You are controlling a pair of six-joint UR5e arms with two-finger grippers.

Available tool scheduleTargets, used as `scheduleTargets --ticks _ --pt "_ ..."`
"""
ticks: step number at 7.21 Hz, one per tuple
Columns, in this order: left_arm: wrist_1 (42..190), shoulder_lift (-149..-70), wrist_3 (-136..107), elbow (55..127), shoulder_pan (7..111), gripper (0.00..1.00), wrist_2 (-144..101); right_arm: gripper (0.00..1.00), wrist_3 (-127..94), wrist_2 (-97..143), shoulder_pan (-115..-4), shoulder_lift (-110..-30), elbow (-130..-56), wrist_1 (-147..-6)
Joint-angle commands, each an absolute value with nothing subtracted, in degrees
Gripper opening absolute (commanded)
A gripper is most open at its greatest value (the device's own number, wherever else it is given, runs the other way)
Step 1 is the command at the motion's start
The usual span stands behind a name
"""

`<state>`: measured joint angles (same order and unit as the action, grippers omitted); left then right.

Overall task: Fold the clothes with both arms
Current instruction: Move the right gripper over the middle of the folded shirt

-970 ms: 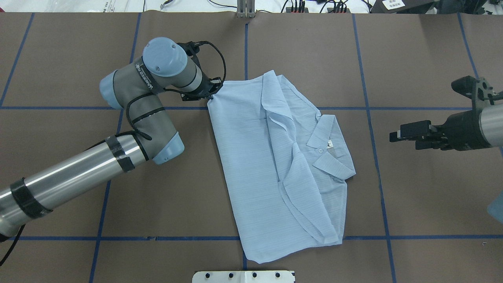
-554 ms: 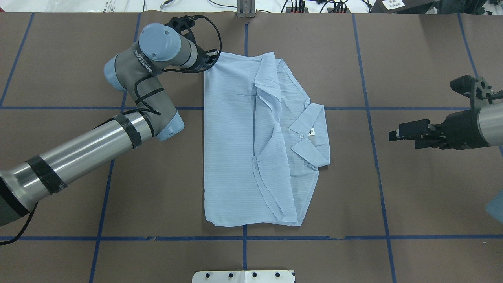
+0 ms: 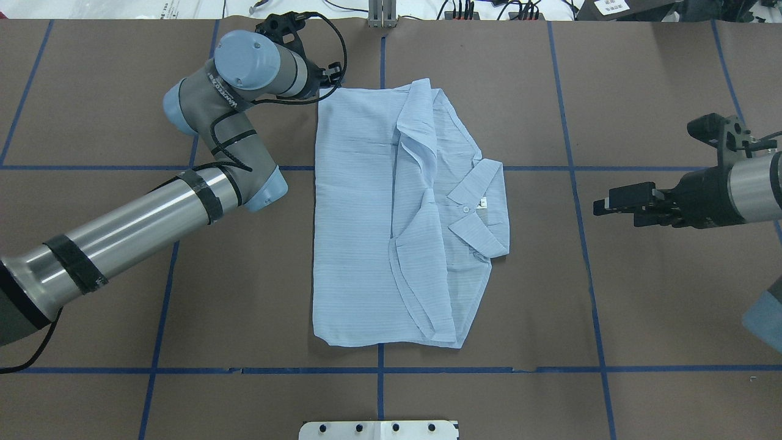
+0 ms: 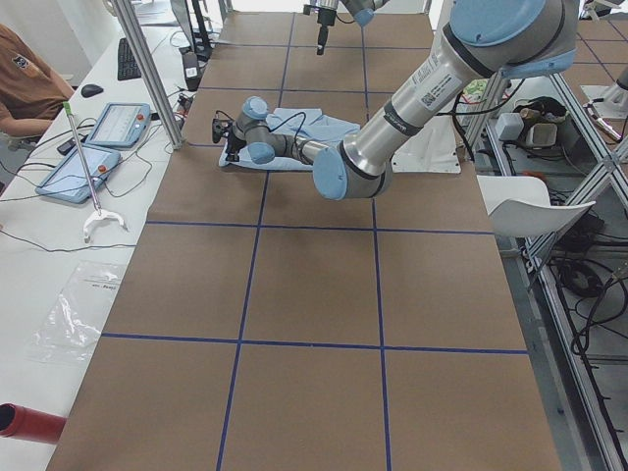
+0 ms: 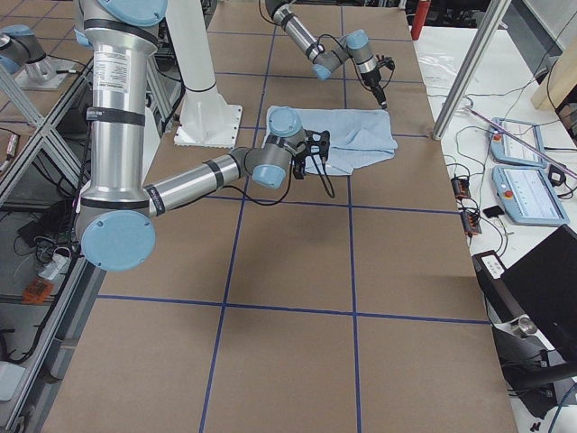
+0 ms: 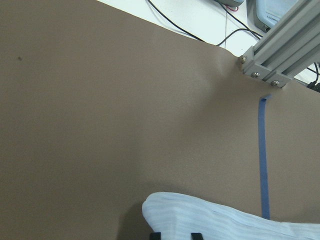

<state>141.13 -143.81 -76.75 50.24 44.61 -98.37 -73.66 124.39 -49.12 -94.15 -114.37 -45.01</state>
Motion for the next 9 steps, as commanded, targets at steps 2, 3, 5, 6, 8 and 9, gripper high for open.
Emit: scheduleTargets --ticks 2,3,5,6,8,9 --pt "134.95 -137.77 -74.01 61.19 48.16 1.0 -107.37 1.0 -73.48 114.91 -41.43 -87.05 -113.9 -53.2" --pt "128.56 -132.94 -72.79 70.22 48.16 1.0 -107.58 1.0 -72.95 111.22 -37.66 -82.92 -113.91 -59.26" --pt "120.0 -124.41 -70.66 86.93 47.82 1.0 -107.67 1.0 -69.27 102.8 -29.75 -74.57 -113.91 -71.57" --pt "117.97 -121.58 -70.84 92.23 47.55 1.0 -110.28 1.0 -68.13 98.13 -25.7 -68.88 -113.65 -80.59" --pt "116.98 -119.71 -72.06 96.23 45.46 1.0 -111.71 1.0 -60.68 88.47 -18.76 -62.6 -111.9 -89.89" --pt "117.07 -119.62 -73.29 96.15 44.22 1.0 -111.53 1.0 -60.47 85.55 -16.11 -61.97 -109.88 -89.74"
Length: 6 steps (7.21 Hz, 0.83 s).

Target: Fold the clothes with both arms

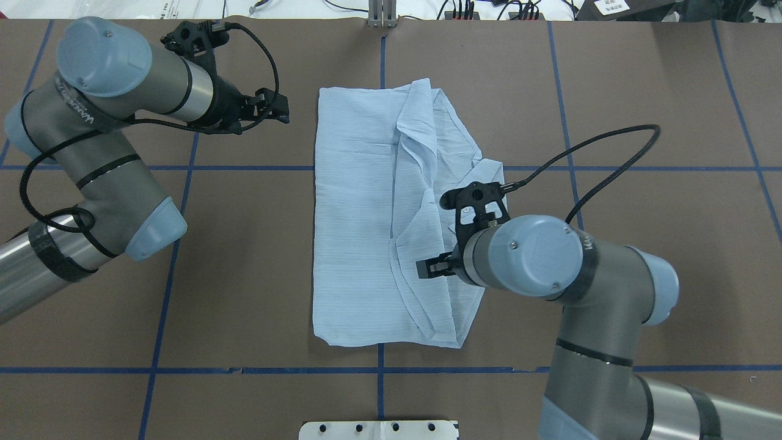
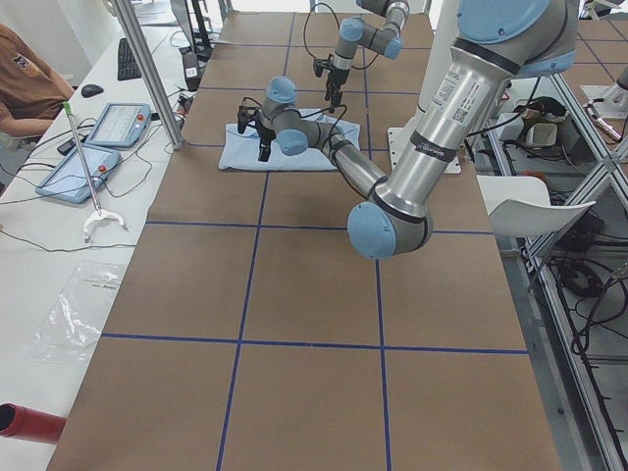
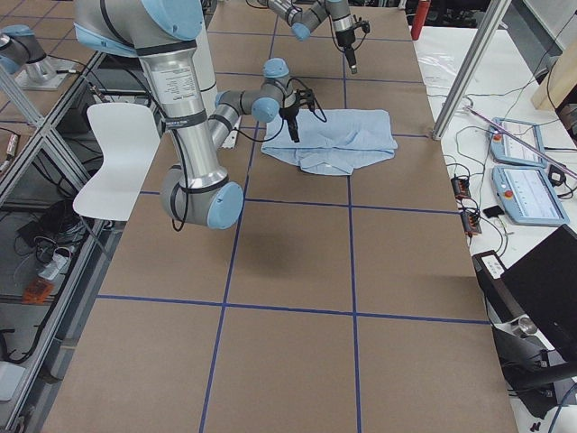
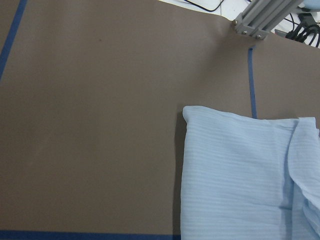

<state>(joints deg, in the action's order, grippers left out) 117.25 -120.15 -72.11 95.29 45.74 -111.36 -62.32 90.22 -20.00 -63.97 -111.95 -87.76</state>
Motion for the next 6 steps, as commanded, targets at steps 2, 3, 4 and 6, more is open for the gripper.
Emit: scheduleTargets --ticks 2,3,4,6 --pt "117.24 -119.36 -73.3 95.54 43.86 1.0 -111.45 1.0 -59.85 84.2 -12.84 -60.47 -107.93 -89.82" --pt "117.51 -119.27 -73.3 95.45 43.16 1.0 -111.36 1.0 -59.68 84.11 -11.88 -60.56 -107.93 -89.91" --pt "117.68 -119.27 -73.39 95.1 42.89 1.0 -111.36 1.0 -59.07 83.68 -11.26 -60.64 -107.32 -89.91" --pt "117.95 -119.27 -73.3 94.14 42.63 1.0 -111.27 1.0 -57.75 82.88 -10.9 -60.82 -106.0 -89.91"
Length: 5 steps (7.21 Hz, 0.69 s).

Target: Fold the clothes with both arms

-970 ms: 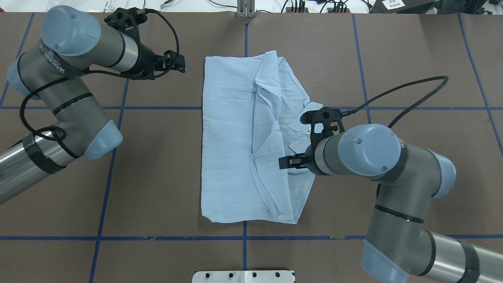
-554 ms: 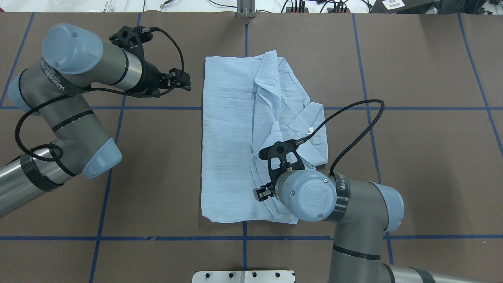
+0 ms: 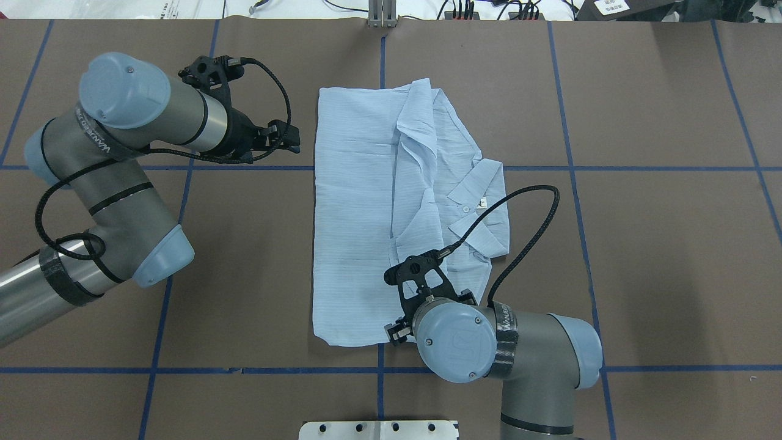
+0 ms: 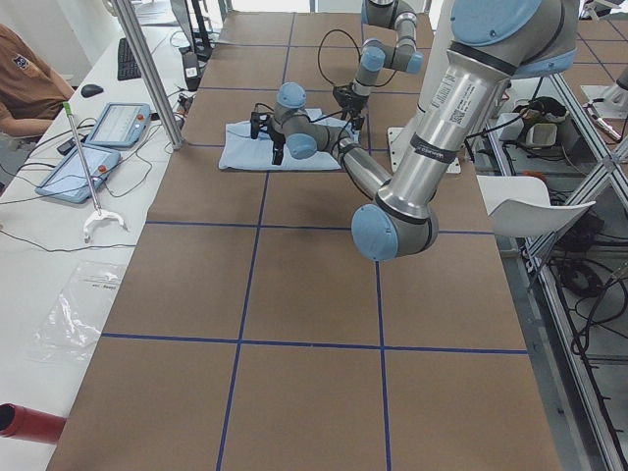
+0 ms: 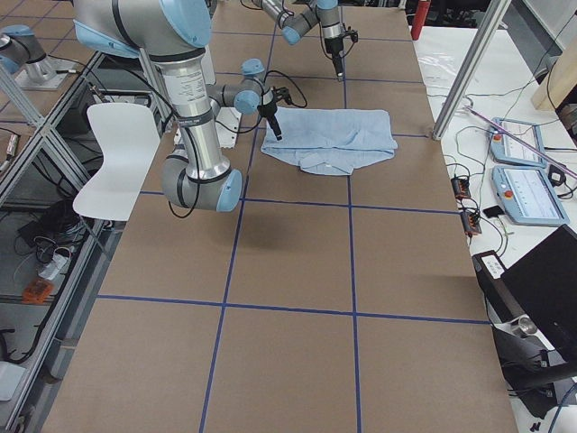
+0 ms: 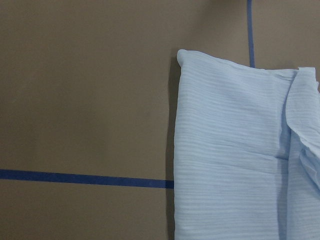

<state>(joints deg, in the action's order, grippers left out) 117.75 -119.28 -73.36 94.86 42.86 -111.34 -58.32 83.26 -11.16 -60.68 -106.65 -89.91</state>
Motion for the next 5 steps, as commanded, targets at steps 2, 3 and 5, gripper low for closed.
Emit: scheduleTargets --ticks 2,3,5 --pt "117.95 -119.35 -73.3 93.87 42.63 1.0 -111.27 1.0 -57.83 82.97 -10.46 -61.26 -106.0 -90.0" --pt "117.95 -119.36 -73.3 93.78 42.63 1.0 -111.27 1.0 -57.75 82.97 -10.46 -61.43 -105.91 -90.0" --pt "118.04 -119.36 -73.3 93.78 42.63 1.0 -111.27 1.0 -57.74 82.88 -10.46 -61.44 -104.94 -90.0"
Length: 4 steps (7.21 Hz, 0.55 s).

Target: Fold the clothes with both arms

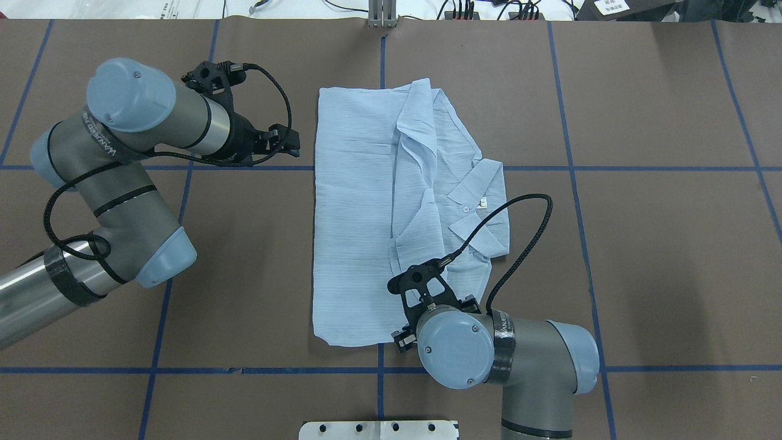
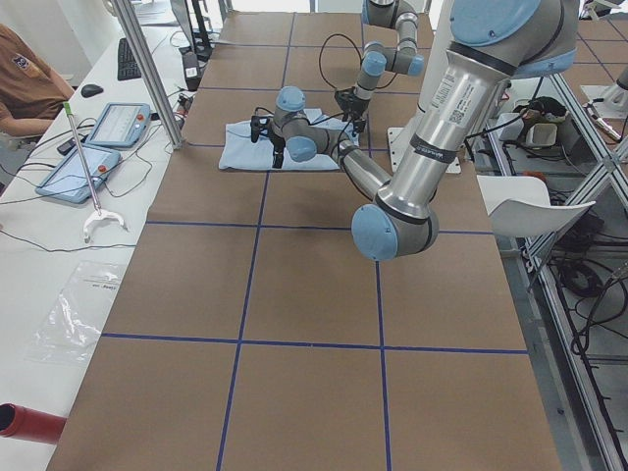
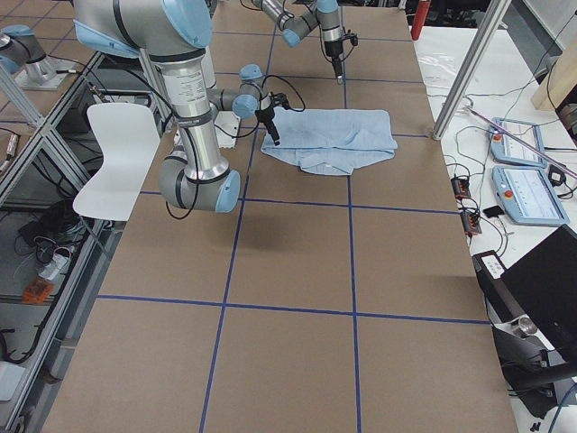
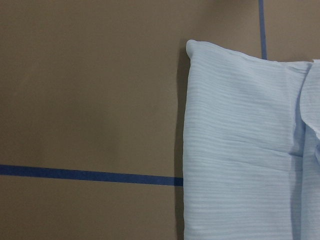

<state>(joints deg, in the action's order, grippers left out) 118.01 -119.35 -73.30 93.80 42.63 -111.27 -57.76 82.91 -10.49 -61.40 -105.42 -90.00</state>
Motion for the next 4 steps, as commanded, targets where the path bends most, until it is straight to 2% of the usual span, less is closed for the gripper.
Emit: scheduleTargets --ticks 1,4 --pt "117.95 -119.36 -73.3 93.78 42.45 1.0 -111.27 1.0 -57.74 82.88 -10.46 -61.52 -104.85 -90.09" --pt "118.04 -119.44 -73.48 93.78 42.28 1.0 -111.27 1.0 -57.05 82.97 -11.42 -62.14 -104.85 -90.09"
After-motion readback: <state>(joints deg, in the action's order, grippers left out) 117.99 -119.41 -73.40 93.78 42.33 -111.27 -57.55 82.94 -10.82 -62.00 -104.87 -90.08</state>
